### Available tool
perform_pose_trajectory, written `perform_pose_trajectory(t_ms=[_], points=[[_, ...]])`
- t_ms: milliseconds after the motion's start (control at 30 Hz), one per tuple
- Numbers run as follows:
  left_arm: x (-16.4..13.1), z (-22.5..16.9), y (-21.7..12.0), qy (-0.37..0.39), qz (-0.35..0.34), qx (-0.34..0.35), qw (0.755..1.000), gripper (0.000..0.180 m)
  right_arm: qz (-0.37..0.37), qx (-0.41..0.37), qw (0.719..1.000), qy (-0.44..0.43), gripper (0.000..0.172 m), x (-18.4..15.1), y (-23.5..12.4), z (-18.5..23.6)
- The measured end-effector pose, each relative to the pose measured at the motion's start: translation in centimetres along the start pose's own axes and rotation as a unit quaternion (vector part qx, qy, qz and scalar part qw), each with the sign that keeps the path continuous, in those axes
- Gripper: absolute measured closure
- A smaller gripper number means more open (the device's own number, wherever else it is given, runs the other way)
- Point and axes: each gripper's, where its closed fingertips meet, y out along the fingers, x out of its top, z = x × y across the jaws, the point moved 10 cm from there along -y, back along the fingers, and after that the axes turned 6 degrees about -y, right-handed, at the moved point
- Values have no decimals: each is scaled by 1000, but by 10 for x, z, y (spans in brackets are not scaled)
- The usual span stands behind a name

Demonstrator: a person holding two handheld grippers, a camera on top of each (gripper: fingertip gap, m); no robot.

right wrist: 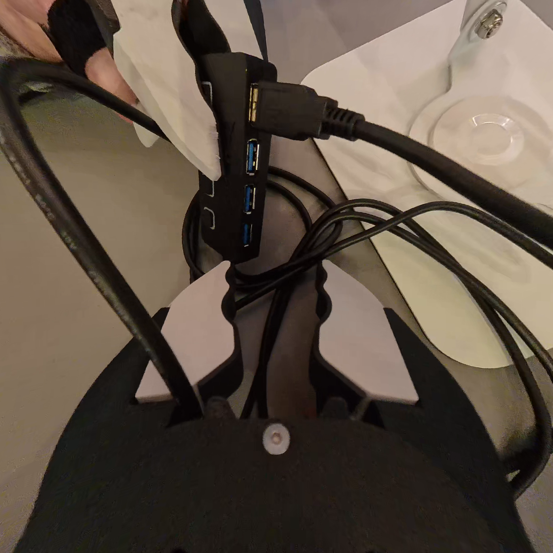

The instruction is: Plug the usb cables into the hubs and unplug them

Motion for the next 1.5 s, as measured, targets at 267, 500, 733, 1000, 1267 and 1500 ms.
perform_pose_trajectory(t_ms=[267,500,733,1000,1267,1500], points=[[4,-1,7,27,6,-11,1000,160,-2,58,997,-48,138,5,6,12],[10,-2,9,49,-1,-4,999,158,-20,45,997,-62,155,5,5,20],[14,-14,4,80,-32,-48,995,156,-81,47,995,-44,160,4,-12,20],[26,-35,-31,133,-111,-27,985,144,-122,14,991,-42,163,0,-47,26],[18,-40,-41,156,-95,-5,983,145,-146,-26,988,-43,163,-4,-104,30],[11,-37,-31,167,-66,10,984,149,-155,-62,985,-41,163,-7,-144,30]])
